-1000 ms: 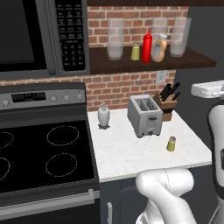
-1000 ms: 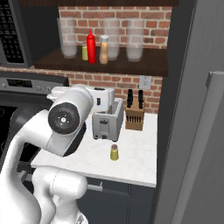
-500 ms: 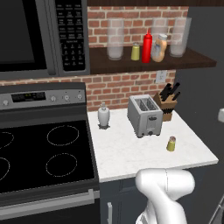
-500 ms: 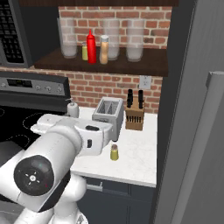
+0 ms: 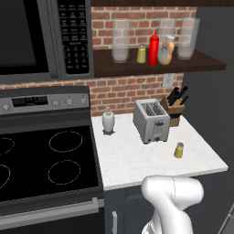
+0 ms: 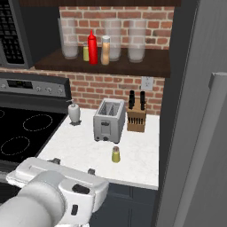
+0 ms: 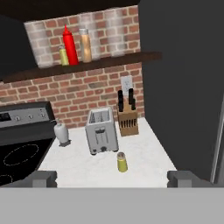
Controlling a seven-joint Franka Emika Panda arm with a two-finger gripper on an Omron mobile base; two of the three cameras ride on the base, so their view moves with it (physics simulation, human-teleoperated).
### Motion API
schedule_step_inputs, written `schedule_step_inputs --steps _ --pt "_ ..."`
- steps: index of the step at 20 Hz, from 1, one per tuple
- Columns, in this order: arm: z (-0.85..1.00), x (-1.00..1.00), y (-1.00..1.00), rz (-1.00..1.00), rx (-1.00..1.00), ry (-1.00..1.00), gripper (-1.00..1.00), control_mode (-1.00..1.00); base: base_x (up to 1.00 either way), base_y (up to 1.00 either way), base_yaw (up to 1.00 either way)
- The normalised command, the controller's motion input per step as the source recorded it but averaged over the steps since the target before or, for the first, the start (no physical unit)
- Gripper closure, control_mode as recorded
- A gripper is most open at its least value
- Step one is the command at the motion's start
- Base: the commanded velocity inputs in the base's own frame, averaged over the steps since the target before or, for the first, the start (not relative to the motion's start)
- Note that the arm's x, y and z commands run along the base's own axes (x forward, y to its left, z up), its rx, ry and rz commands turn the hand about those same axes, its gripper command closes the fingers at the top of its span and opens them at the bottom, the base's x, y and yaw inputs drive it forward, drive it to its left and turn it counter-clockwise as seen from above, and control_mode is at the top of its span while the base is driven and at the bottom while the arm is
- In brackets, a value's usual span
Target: Put the shaker and condiment bottle from the counter next to their counterparts in the cabinet.
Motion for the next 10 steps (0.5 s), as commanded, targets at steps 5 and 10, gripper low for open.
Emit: schedule_step_inputs --steps 5,10 --pt "-0.74 -0.57 0.13 -0.02 0.00 -0.12 -1.00 -1.00 0.00 0.00 0.00" --pt "-0.75 -0.06 0.32 0.00 0.00 -0.22 -1.00 -1.00 0.00 0.00 0.00"
